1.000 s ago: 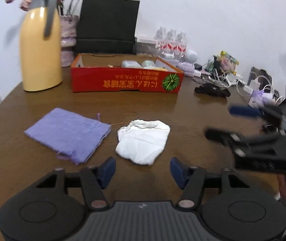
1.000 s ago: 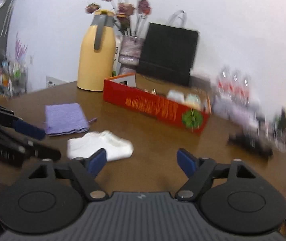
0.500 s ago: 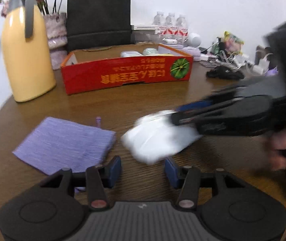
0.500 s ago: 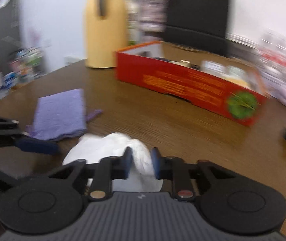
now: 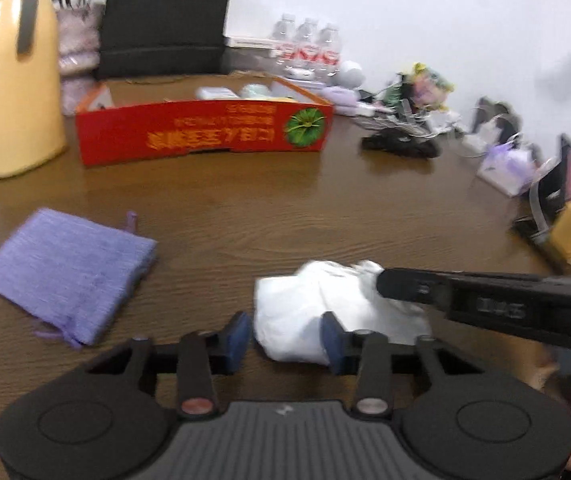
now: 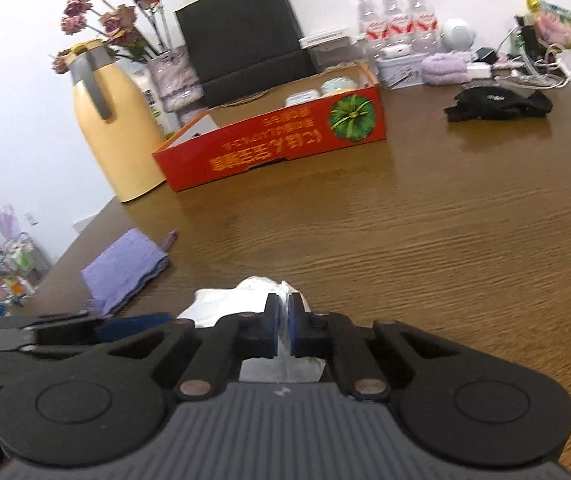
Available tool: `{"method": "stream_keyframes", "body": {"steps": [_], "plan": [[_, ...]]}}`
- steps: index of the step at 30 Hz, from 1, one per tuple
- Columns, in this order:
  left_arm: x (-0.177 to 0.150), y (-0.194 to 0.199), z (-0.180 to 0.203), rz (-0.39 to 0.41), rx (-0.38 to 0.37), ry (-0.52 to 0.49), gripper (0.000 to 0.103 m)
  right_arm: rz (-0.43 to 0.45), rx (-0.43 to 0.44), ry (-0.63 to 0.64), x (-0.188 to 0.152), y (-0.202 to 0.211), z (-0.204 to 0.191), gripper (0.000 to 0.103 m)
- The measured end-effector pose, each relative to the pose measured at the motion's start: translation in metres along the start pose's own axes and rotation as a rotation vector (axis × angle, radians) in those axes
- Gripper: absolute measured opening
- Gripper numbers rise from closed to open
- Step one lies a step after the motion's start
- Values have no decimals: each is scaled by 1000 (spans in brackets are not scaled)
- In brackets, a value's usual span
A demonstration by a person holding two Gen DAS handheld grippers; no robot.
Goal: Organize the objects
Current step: 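Grasp the white cloth with both tools from either side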
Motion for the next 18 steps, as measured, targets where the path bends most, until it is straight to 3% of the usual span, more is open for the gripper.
{"method": "stream_keyframes", "body": {"steps": [2, 6, 8, 12, 18], "plan": [[-2, 3, 3, 5, 23, -42, 28, -11, -1, 49, -3, -1, -7, 7], [-7, 7, 6, 5, 36, -62, 27, -20, -95, 342, -13, -4, -29, 9], [-7, 7, 7, 6, 36, -66, 27, -21, -125, 420, -13, -6, -35, 10], [-6, 5, 7, 7, 38, -63, 26, 37, -240, 451, 3, 3, -22, 19], [-6, 3, 8, 12, 35, -57, 26, 11, -198, 461, -1, -1, -21, 23]]}}
Point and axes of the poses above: each gripper's, at about its wrist camera, not at the fingertips, and y roughly against the way its jaws point, z to its right, x to its top, the point moved 9 cm from there along -y, roughly the way its jaws point, and after that the axes turned 1 degree about z, right-handed, at the moved point
